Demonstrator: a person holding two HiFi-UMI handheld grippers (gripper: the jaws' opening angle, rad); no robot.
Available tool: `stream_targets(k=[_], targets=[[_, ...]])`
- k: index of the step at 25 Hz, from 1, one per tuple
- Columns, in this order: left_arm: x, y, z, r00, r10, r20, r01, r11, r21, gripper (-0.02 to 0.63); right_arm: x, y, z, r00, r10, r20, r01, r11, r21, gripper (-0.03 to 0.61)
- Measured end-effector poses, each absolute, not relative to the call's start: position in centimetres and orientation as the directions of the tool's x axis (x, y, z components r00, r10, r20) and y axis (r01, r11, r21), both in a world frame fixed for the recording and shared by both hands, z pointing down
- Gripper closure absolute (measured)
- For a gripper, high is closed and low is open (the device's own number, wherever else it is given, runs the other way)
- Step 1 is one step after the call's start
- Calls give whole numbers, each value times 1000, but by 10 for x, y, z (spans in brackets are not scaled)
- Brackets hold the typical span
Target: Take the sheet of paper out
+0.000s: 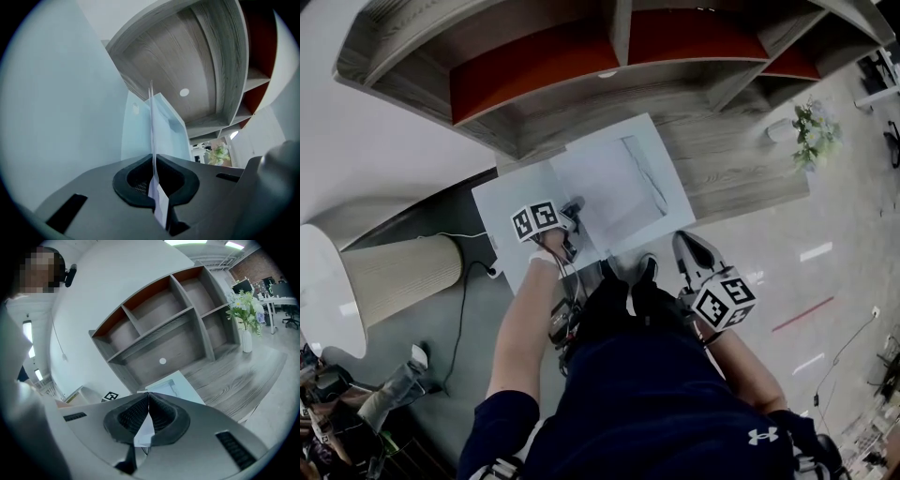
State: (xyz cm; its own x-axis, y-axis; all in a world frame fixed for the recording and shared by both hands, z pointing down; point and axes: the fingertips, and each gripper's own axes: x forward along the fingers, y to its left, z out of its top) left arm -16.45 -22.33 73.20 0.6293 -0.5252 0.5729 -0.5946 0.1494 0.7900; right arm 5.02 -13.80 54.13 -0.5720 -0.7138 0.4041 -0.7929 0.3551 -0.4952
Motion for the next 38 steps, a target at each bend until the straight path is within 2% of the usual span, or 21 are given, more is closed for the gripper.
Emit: stream_targets(k=[19, 28, 38], targets=[[-226, -177, 678, 475, -619, 626, -726, 126, 676, 598, 35, -123, 529, -629, -679, 380, -765, 453, -458, 565], [-237, -160, 647, 419, -627, 657, -779, 124, 615, 598, 36, -127, 515, -636, -682, 362, -762, 478, -438, 565], [-229, -155, 608, 390, -625, 676, -852, 33, 522, 598, 40, -133, 506, -626, -698, 348, -768, 474, -432, 565]])
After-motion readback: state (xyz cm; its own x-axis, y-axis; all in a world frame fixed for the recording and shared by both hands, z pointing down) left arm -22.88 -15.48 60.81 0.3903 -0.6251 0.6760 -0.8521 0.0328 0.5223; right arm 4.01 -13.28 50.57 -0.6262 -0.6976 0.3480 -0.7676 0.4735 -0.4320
